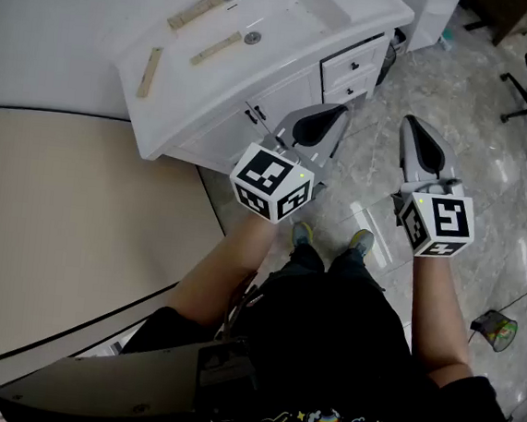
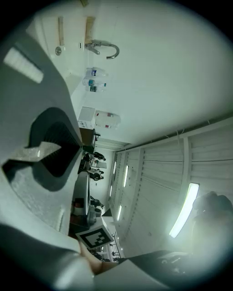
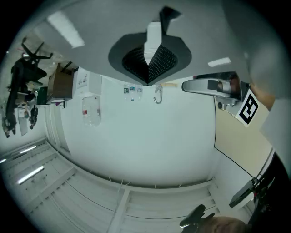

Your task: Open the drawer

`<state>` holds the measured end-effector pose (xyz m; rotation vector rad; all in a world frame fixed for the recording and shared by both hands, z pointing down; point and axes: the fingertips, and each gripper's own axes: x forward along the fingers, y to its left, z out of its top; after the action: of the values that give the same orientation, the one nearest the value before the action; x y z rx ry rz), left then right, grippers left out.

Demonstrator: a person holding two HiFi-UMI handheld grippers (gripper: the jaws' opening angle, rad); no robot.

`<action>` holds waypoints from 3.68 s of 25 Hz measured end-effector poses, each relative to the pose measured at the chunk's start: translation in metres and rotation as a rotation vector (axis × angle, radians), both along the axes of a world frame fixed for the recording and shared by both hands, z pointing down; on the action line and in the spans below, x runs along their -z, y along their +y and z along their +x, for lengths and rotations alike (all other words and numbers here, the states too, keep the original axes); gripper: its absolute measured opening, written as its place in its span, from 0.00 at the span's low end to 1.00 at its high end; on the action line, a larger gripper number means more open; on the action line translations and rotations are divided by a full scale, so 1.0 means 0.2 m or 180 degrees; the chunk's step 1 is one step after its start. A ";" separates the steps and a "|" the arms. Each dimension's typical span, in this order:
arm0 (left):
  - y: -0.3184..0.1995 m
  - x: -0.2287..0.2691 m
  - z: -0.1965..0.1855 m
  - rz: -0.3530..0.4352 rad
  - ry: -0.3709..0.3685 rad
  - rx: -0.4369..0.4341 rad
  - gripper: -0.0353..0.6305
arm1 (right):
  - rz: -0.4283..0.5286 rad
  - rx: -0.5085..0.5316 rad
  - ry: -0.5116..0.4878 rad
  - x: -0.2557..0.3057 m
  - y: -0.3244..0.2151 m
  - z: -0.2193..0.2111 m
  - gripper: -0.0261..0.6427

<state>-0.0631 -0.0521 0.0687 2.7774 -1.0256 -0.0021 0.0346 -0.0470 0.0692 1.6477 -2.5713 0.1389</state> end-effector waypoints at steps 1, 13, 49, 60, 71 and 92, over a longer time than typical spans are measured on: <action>0.00 0.00 0.00 -0.0003 0.0006 0.0006 0.05 | 0.0010 0.0009 0.0004 0.00 0.00 0.00 0.07; -0.06 -0.05 0.06 -0.0054 0.0014 0.0042 0.05 | 0.0027 0.0084 0.0013 -0.04 -0.04 0.06 0.07; -1.31 -2.17 0.16 0.0219 -0.0077 0.0484 0.05 | -0.0028 0.0682 0.0279 -2.54 -1.84 -0.01 0.23; -1.24 -2.26 0.13 0.0288 -0.0181 0.0582 0.05 | 0.0008 0.0754 0.0283 -2.67 -2.04 -0.10 0.30; -1.21 -2.23 0.10 0.0299 -0.0147 0.0639 0.05 | -0.0056 0.0754 0.0266 -2.67 -2.04 -0.10 0.25; -1.03 -2.24 0.39 0.0285 -0.0098 0.0358 0.05 | -0.0139 0.0673 0.0341 -2.67 -1.68 0.15 0.25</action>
<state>0.0147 -0.2584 0.5160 2.8030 -1.2168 -0.0210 0.0648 -0.3821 0.6029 1.3200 -2.6194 0.0890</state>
